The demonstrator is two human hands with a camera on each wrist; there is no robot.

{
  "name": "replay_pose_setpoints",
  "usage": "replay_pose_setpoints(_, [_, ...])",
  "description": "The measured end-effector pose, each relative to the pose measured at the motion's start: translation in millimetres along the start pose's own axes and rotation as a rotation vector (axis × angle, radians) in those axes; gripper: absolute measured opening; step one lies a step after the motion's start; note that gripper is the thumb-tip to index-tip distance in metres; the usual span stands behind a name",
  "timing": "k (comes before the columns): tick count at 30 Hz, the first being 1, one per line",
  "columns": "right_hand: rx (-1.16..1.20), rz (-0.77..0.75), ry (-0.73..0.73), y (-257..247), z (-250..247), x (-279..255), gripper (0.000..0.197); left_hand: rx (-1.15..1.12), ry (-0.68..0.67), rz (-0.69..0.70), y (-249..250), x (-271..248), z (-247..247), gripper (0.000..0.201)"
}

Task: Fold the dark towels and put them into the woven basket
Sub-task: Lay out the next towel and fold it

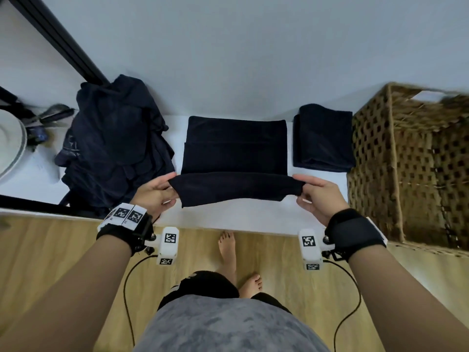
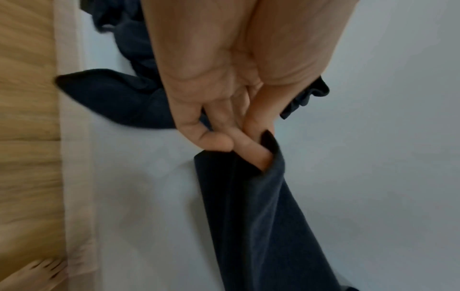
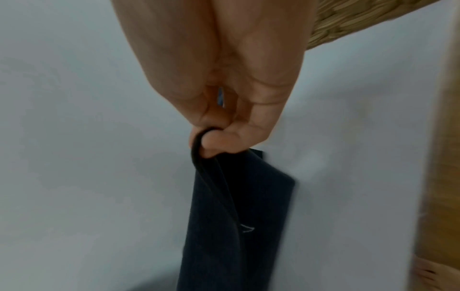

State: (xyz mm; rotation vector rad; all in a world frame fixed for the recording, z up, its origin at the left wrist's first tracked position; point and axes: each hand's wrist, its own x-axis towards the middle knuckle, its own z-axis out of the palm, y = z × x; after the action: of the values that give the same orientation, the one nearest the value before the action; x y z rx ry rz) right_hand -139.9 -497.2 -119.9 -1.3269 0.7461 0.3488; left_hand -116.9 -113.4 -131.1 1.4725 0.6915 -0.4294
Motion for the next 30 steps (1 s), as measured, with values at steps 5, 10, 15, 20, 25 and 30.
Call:
replay_pose_setpoints(5, [-0.034, -0.088, -0.028, -30, 9, 26, 0.039, 0.038, 0.131, 0.058, 29, 36, 9, 0.015])
replay_pose_setpoints(10, [-0.109, -0.126, 0.073, -51, 28, 57, 0.019, 0.161, 0.243, 0.102, 48, 85, 28, 0.024])
replay_pose_setpoints(15, [-0.263, -0.174, 0.294, -66, 53, 99, 0.014, 0.287, 0.308, 0.104, 53, 129, 40, 0.028])
replay_pose_setpoints(20, [-0.783, -0.232, 0.446, -79, 76, 135, 0.028, 0.730, 0.371, 0.090, 69, 155, 53, 0.049])
replay_pose_setpoints(25, [-1.011, -0.177, 0.459, -83, 91, 171, 0.027, 0.705, 0.289, 0.192, 80, 176, 63, 0.027])
replay_pose_setpoints(30, [-1.166, -0.177, 0.425, -85, 94, 192, 0.032, 0.486, 0.177, 0.180, 79, 192, 65, 0.018])
